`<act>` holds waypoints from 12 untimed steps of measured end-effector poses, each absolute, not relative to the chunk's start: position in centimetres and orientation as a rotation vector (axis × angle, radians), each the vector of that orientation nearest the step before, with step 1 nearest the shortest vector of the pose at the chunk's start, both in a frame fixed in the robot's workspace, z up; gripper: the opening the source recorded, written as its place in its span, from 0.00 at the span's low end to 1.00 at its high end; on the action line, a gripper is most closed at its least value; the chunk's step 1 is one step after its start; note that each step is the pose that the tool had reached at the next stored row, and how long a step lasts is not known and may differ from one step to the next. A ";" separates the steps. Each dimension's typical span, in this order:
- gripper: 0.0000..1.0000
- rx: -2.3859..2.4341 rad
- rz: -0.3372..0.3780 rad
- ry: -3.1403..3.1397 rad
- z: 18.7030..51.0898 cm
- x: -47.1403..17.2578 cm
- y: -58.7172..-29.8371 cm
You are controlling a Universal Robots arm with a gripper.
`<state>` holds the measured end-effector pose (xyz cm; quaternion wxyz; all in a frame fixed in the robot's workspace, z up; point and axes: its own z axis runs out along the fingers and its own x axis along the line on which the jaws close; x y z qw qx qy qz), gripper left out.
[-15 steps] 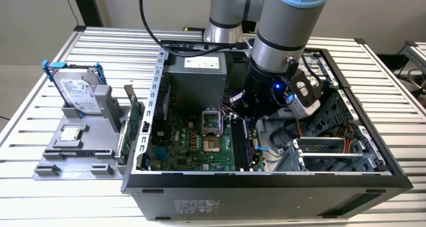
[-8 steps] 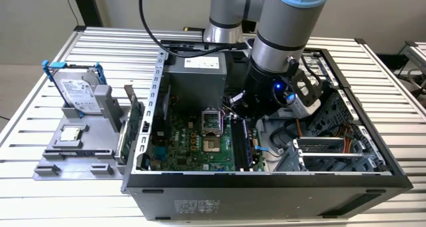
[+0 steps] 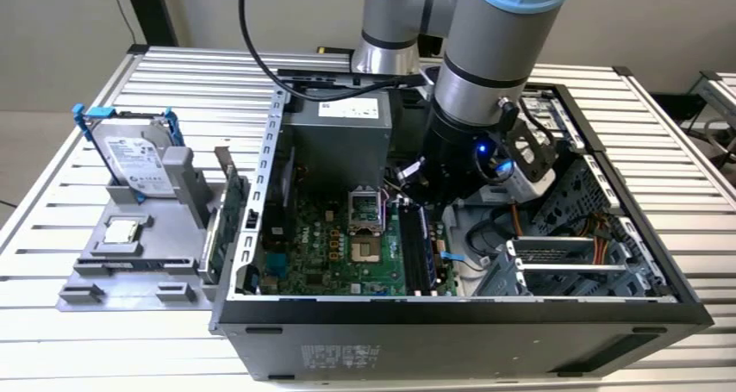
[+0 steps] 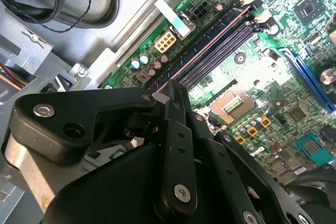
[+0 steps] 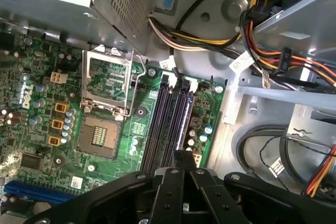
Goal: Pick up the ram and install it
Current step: 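Insert the ram into the slot, then press down the ram until it locks into place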
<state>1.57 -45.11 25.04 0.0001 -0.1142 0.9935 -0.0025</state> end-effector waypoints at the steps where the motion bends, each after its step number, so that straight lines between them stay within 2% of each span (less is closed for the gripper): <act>1: 0.00 -0.373 -0.008 3.119 25.0 1.6 -45.1; 12: 0.00 -0.567 0.007 3.088 25.0 1.6 -45.1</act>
